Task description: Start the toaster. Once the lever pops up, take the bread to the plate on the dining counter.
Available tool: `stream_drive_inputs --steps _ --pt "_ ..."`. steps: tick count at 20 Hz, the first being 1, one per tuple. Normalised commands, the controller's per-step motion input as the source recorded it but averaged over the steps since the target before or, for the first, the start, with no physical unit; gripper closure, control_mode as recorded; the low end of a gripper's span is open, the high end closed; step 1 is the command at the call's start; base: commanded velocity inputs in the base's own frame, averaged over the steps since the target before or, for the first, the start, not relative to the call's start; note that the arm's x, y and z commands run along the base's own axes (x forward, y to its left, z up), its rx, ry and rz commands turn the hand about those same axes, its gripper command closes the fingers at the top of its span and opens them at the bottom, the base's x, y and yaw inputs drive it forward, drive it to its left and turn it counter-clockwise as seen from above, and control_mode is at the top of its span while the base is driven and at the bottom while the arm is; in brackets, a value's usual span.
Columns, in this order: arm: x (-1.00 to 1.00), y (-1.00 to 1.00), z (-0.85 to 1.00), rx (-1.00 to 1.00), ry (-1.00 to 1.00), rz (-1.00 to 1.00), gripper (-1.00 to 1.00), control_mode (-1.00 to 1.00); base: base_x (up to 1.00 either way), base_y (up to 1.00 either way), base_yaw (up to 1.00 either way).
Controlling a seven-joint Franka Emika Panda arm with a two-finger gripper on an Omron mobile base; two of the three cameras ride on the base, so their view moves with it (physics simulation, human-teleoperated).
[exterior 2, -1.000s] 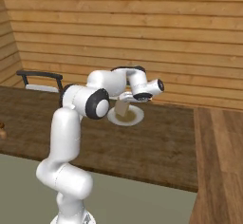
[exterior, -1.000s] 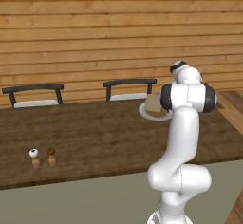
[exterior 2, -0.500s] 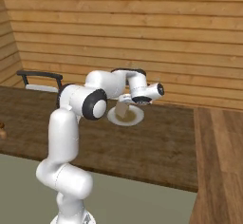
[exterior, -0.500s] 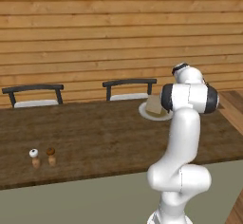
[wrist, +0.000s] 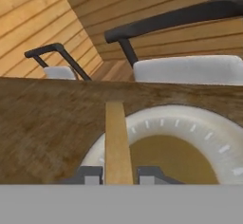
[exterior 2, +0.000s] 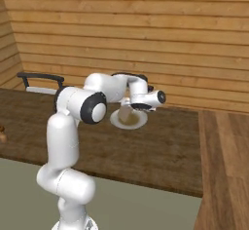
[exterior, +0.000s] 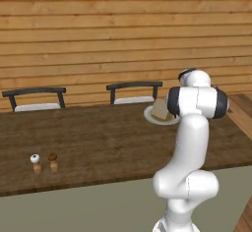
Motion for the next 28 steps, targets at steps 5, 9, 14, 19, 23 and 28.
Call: stream_drive_inputs --steps 5,9,14,19,23,28 --pt "-0.01 0.0 -0.34 0.0 -0.01 -0.12 1.0 -1.0 0.0 0.0 0.0" --pt "0.0 0.0 -0.32 0.0 -0.02 -0.06 1.0 -1.0 0.0 0.0 0.0" --pt "0.0 0.0 -0.18 0.0 -0.01 -0.03 -1.0 -1.0 0.0 0.0 0.0" --pt "0.0 0.0 -0.01 0.0 0.0 0.0 -1.0 -1.0 0.0 0.0 0.0" --pt "0.0 -0.04 0.15 0.0 0.0 0.0 -1.0 -1.0 0.0 0.0 0.0" --pt "0.0 0.0 0.14 -0.06 0.0 0.0 -1.0 -1.0 0.0 0.0 0.0"
